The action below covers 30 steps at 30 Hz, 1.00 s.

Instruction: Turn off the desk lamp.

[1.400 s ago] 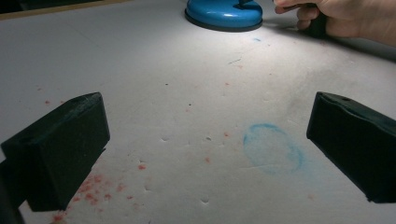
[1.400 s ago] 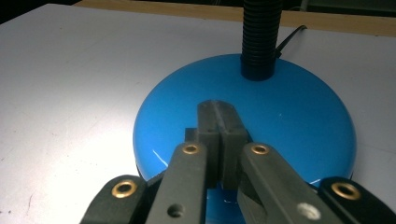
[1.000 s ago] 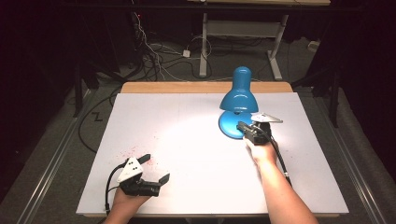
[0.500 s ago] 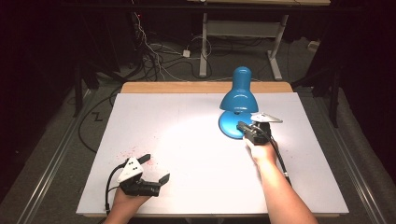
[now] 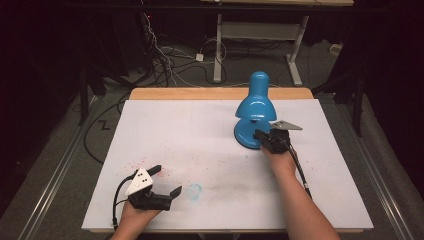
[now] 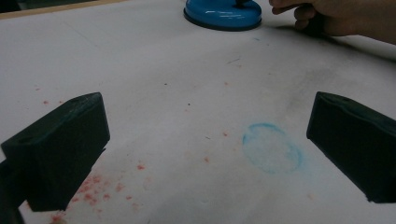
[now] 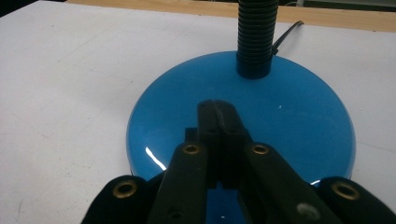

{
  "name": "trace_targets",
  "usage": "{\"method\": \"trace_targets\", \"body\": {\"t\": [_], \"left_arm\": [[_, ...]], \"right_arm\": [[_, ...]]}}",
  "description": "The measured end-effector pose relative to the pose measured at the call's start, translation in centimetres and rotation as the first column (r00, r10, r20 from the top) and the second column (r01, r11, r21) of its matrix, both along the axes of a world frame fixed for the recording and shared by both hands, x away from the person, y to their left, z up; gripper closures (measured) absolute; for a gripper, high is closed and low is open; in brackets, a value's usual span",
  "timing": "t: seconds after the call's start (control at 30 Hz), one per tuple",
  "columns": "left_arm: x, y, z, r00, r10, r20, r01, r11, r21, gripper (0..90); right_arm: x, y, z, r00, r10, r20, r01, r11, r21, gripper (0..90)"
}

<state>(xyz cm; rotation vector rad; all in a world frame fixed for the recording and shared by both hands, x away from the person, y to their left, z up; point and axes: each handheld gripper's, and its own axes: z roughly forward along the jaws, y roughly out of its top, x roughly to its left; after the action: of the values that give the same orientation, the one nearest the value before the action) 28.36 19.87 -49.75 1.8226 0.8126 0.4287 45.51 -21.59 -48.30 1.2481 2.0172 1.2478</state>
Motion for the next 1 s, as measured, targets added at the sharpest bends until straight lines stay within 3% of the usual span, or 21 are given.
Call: {"method": "trace_targets", "body": {"t": [0.2,0.4,0.87,1.0], "left_arm": [[0.0,0.0,0.0,1.0000,-0.001,0.000,0.001,1.0000,-0.003,0.0],[0.1,0.1,0.0,1.0000,-0.002,-0.003,0.002,1.0000,-0.005,0.0],[0.1,0.0,0.0,1.0000,-0.008,-0.004,0.008,1.0000,-0.005,0.0],[0.0,0.0,0.0,1.0000,-0.008,-0.003,0.008,1.0000,-0.005,0.0]], "right_arm": [[-0.1,0.1,0.2,0.9998,0.002,-0.020,-0.002,1.000,0.015,90.0],[-1.1,0.4,1.1,0.9989,0.041,0.021,-0.042,0.999,0.020,90.0],[-5.7,0.4,1.9,0.9927,0.097,0.073,-0.098,0.995,0.021,90.0],[-6.7,0.1,1.6,0.9918,0.122,0.040,-0.123,0.991,0.042,70.7]]}}
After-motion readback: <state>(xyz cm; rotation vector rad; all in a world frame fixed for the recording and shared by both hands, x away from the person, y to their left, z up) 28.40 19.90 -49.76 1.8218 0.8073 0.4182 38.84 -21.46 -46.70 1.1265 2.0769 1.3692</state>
